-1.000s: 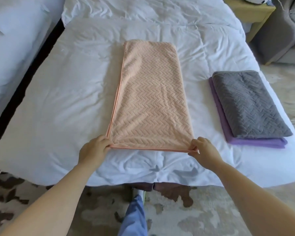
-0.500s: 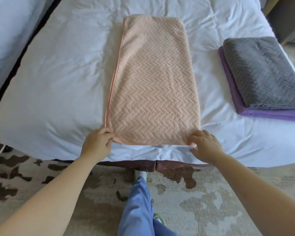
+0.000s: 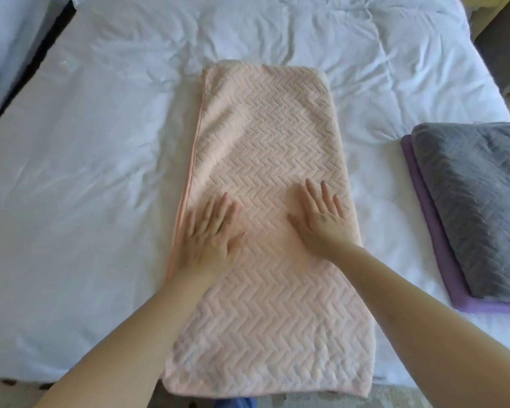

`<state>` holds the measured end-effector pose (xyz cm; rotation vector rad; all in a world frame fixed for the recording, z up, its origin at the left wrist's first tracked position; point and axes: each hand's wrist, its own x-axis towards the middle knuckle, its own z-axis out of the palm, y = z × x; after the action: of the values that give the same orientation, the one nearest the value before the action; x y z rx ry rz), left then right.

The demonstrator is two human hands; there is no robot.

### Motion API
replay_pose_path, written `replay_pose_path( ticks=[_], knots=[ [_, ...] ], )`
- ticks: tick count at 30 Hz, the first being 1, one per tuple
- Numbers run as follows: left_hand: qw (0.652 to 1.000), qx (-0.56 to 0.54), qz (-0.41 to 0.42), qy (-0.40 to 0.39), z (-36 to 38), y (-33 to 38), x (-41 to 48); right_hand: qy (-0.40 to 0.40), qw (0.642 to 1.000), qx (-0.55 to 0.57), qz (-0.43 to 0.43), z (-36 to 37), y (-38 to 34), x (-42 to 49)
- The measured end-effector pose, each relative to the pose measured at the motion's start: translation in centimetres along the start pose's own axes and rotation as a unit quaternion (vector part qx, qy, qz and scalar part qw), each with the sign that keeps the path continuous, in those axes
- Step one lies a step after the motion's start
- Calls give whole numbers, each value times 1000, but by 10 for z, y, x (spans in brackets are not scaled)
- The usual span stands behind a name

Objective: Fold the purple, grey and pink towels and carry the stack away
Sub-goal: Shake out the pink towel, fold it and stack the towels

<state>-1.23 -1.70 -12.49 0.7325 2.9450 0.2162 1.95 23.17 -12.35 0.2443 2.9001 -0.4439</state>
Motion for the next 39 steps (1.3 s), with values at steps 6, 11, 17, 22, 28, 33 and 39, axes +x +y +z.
replay_pose_path(
  ticks=[6,11,17,22,28,33,39],
  knots=[
    [999,23,-31,-12,4,-39,72,17,995,-28,93,-5,40,76],
    [999,-32,-28,32,-22,-49,148,56,993,22,101,-36,39,138],
    [998,-5,-52,-22,-24,-59,233,-8,1000,-21,19,-53,42,208],
    [976,-151,-75,140,-34,-89,284,114,991,-2,67,-86,66,256],
    [865,-422,-271,32,-52,-101,393,41,985,159,58,-139,67,348],
    [910,-376,-157,-74,-68,-93,429,-41,995,6,-86,-147,66,369],
    [972,-35,66,-222,-79,-95,403,-94,949,-181,-241,-144,83,338]
  ],
)
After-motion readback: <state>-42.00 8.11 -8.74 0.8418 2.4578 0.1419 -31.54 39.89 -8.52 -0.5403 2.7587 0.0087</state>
